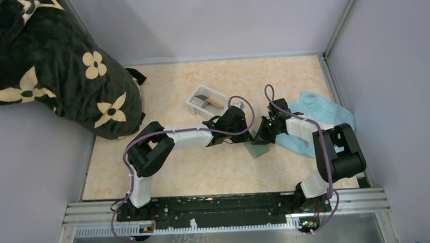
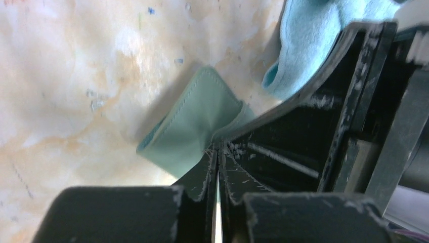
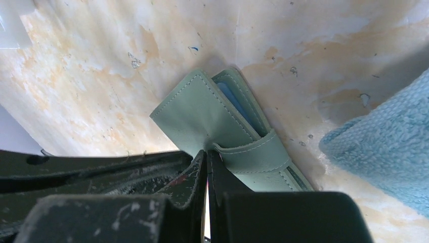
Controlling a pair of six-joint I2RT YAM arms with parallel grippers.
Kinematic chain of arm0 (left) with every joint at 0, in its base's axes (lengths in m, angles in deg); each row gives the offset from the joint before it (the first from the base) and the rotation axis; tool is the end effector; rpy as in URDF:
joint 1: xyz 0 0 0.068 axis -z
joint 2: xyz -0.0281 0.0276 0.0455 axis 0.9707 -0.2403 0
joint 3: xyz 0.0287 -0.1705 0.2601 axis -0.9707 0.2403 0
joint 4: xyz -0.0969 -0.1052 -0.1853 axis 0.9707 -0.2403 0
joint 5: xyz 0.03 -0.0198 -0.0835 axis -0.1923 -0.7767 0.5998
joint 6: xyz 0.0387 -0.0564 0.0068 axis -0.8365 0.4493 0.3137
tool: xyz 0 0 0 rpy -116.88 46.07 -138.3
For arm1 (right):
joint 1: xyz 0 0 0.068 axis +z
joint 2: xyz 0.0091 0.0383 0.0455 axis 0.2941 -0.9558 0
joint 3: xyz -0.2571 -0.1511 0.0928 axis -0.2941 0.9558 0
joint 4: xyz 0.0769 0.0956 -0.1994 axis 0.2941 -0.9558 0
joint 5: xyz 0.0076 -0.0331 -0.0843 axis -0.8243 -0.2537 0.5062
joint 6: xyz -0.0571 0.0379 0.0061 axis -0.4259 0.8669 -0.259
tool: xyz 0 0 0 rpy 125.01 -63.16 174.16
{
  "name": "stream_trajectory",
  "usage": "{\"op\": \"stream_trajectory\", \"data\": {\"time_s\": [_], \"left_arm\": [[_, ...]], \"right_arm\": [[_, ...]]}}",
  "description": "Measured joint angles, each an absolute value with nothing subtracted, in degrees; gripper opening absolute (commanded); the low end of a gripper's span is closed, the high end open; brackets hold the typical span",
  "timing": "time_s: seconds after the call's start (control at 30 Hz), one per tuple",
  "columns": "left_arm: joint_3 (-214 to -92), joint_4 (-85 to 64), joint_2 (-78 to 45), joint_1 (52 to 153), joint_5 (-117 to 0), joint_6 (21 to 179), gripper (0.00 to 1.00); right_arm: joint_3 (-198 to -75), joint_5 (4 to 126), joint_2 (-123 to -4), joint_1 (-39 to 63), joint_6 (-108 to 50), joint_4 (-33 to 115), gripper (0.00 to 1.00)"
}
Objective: Put the credit cards into the card holder
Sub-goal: Close the card holder at the center of the board.
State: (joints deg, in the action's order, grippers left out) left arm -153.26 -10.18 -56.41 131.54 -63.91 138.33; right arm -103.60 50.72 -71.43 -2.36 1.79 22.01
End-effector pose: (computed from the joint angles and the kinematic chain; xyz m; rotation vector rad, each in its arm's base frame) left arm 0.2511 -0.3697 0.2036 0.1522 2.4813 -0.9572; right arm 0.2446 0.0857 0.1885 0.4518 2.8072 0.7548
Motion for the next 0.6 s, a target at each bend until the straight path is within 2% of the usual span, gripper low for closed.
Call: {"op": "stream_trajectory", "data": {"time_s": [0.23,0.6], "left_arm": [[-149.10,-12.63,-50.50,134.31,-66.62,139.42,0.10],[-145.94,-12.85,-44.89,135.21,-71.08,141.83,0.10]], "right_arm": [[-103.57,50.59,-70.05,-1.75,1.20,22.62,0.22],[-103.20,51.01,-68.06,-1.10,-0.33,23.84,0.25]]}}
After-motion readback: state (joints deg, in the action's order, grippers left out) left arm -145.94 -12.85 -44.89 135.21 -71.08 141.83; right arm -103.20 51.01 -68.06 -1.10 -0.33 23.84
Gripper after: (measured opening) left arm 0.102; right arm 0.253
